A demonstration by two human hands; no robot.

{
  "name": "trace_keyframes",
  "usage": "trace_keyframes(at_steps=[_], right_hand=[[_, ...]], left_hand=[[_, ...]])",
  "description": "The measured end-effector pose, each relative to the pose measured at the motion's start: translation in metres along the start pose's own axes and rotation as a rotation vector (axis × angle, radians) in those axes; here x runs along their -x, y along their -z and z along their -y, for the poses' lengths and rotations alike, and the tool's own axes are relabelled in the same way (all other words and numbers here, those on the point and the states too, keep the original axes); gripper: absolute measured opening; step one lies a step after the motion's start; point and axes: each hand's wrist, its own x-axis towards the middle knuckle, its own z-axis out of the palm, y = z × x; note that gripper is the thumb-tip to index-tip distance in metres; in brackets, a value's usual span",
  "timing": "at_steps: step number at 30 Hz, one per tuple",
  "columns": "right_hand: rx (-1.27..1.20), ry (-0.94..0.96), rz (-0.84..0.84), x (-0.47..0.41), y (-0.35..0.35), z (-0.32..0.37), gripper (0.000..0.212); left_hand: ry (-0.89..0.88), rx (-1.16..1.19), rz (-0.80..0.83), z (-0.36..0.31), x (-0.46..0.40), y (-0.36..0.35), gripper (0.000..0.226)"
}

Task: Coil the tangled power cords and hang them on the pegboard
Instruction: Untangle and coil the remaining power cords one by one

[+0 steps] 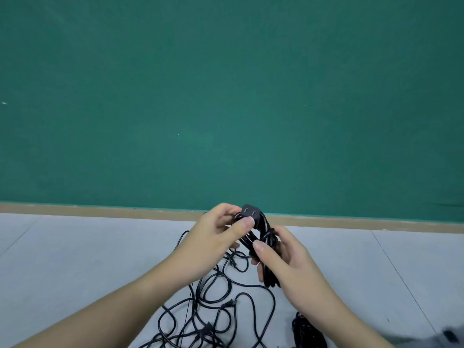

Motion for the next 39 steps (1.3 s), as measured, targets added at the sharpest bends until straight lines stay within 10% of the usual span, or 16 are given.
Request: trace_keyframes(at_steps=[11,26,39], right_hand=[[-0.064,-0.269,-0.025,-0.003,0.065,-0.029,0.026],[0.177,-0.541,-0.053,0.027,0.105,-0.154,0.033],[0.25,-0.728,-0.214,0.021,0.093,-0.285,0.04]], left_hand=[[0.213,0.144,-0.018,0.05,-0.03,-0.069,0.017],[0.477,0.213,0.163,0.185,-0.006,-0.134,0.022],[0.664,0.21,-0.081,0.313,0.003,-0.165,0.013]])
